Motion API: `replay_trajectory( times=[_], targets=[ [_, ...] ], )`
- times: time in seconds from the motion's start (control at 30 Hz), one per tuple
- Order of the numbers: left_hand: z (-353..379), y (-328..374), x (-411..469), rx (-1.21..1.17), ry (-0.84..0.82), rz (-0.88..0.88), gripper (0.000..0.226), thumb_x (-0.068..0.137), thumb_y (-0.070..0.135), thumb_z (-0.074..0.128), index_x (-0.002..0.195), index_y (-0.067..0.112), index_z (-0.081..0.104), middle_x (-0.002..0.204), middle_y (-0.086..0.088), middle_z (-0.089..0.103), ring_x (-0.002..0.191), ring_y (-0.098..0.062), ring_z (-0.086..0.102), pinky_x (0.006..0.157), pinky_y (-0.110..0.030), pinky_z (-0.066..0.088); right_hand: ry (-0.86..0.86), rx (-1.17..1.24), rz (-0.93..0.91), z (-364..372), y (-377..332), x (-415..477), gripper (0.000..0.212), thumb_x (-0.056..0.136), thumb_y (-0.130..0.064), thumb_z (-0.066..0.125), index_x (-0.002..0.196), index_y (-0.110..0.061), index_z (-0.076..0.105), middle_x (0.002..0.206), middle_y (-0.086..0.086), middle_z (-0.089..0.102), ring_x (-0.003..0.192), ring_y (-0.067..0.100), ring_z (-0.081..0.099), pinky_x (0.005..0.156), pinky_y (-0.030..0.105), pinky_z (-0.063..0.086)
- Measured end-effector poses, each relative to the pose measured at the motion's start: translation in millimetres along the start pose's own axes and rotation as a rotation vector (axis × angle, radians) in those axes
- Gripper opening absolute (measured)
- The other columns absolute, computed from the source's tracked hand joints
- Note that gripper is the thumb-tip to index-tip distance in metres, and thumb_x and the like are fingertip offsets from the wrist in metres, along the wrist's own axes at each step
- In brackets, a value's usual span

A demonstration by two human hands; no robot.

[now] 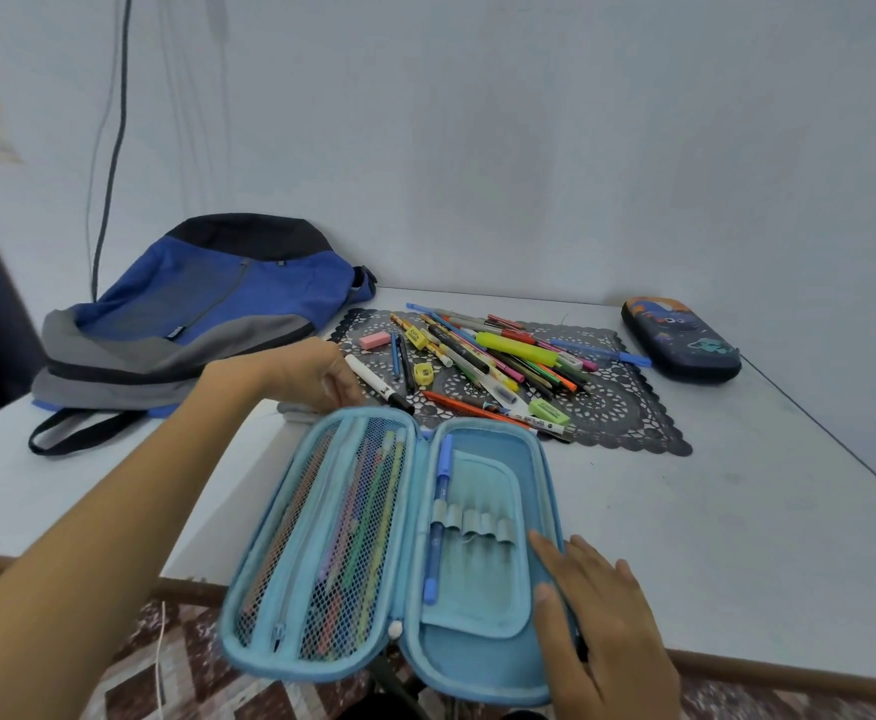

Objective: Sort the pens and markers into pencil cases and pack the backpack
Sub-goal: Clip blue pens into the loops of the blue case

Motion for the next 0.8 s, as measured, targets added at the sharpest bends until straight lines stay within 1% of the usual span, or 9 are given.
replay_trajectory(
  times=[0.13, 0.27, 0.33, 0.4, 0.47, 0.53, 0.6, 0.67, 0.8],
  targets=[
    [-6.4, -0.7, -1.9, 0.001, 0.127, 0.015, 0.035, 0.080, 0.003, 0.073, 0.078, 0.038, 0.068, 0.082, 0.015, 0.074, 0.076, 0.002, 0.067, 0.073, -0.018, 0.054, 0.002, -0.009, 0.005, -0.4, -1.2, -0.3, 0.044, 0.084, -0.035, 0.041, 0.114, -0.022, 0.071, 0.107, 0.002, 0.071, 0.114, 0.009, 0.049, 0.101, 0.035, 0.029],
    [-1.9, 0.1, -0.1, 0.067, 0.200, 0.049, 0.026, 0.085, 0.004, 0.069, 0.078, 0.030, 0.069, 0.096, 0.006, 0.070, 0.089, -0.008, 0.063, 0.083, -0.029, 0.052, 0.003, -0.009, -0.007, -0.4, -2.1, -0.4, 0.044, 0.084, -0.034, 0.041, 0.114, -0.023, 0.071, 0.107, 0.001, 0.071, 0.114, 0.009, 0.049, 0.101, 0.035, 0.029],
    [2.1, 1.0, 1.5, 0.031, 0.167, 0.063, 0.021, 0.086, 0.001, 0.067, 0.088, 0.021, 0.075, 0.100, 0.006, 0.067, 0.091, -0.006, 0.060, 0.084, -0.020, 0.047, 0.010, -0.010, -0.009, -1.9, -2.1, -0.3, 0.043, 0.084, -0.034, 0.041, 0.114, -0.023, 0.071, 0.107, 0.001, 0.071, 0.114, 0.009, 0.049, 0.101, 0.035, 0.029],
    [5.0, -2.2, -0.2, -0.061, 0.108, 0.048, 0.033, 0.085, -0.005, 0.064, 0.088, 0.026, 0.074, 0.102, 0.010, 0.066, 0.094, -0.001, 0.059, 0.082, -0.011, 0.045, 0.011, -0.011, -0.014, -2.6, -2.4, -0.2, 0.043, 0.084, -0.034, 0.041, 0.114, -0.023, 0.071, 0.107, 0.001, 0.071, 0.114, 0.010, 0.050, 0.101, 0.036, 0.030],
    [9.2, -4.8, -2.0, -0.126, 0.042, 0.059, 0.043, 0.085, -0.005, 0.067, 0.084, 0.037, 0.074, 0.108, 0.013, 0.066, 0.101, 0.000, 0.060, 0.089, -0.018, 0.048, 0.008, -0.012, -0.020, -2.3, -2.6, -0.1, 0.043, 0.084, -0.034, 0.041, 0.114, -0.023, 0.071, 0.107, 0.001, 0.071, 0.113, 0.010, 0.050, 0.101, 0.035, 0.030],
    [12.5, -9.6, -3.9, -0.188, 0.008, 0.059, 0.044, 0.083, -0.004, 0.070, 0.085, 0.040, 0.076, 0.112, 0.012, 0.066, 0.106, -0.005, 0.062, 0.092, -0.032, 0.053, 0.007, -0.013, -0.023, -1.6, -2.7, -0.2, 0.043, 0.085, -0.033, 0.041, 0.114, -0.023, 0.070, 0.107, 0.001, 0.071, 0.113, 0.010, 0.050, 0.101, 0.035, 0.030],
    [12.9, -13.2, -5.6, -0.226, 0.012, 0.061, 0.046, 0.081, -0.005, 0.072, 0.085, 0.040, 0.078, 0.114, 0.009, 0.066, 0.108, -0.011, 0.063, 0.092, -0.039, 0.055, 0.004, -0.012, -0.019, -1.1, -2.7, -0.6, 0.043, 0.085, -0.033, 0.041, 0.115, -0.023, 0.070, 0.106, 0.000, 0.071, 0.114, 0.009, 0.049, 0.101, 0.035, 0.030],
    [10.7, -12.9, -8.9, -0.297, 0.018, 0.076, 0.046, 0.080, -0.007, 0.073, 0.085, 0.039, 0.079, 0.115, 0.004, 0.067, 0.109, -0.012, 0.063, 0.091, -0.032, 0.055, 0.002, -0.013, -0.014, -0.9, -2.8, -0.8, 0.043, 0.085, -0.034, 0.041, 0.115, -0.024, 0.070, 0.107, 0.000, 0.071, 0.114, 0.009, 0.049, 0.102, 0.035, 0.029],
    [12.3, -12.0, -18.2, -0.256, -0.072, 0.046, 0.049, 0.076, -0.013, 0.072, 0.092, 0.033, 0.076, 0.122, 0.008, 0.060, 0.098, 0.016, 0.056, 0.079, -0.003, 0.042, 0.001, -0.021, -0.015, -1.6, -2.3, -1.0, 0.043, 0.086, -0.034, 0.041, 0.115, -0.024, 0.070, 0.108, -0.001, 0.070, 0.114, 0.008, 0.049, 0.102, 0.034, 0.029]
  ],
)
Point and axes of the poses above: each hand's wrist, its own x-axis towards the middle knuckle, its own z-axis out of the palm, y = z × x, the point moved 10 cm from there along x, towards the middle knuckle
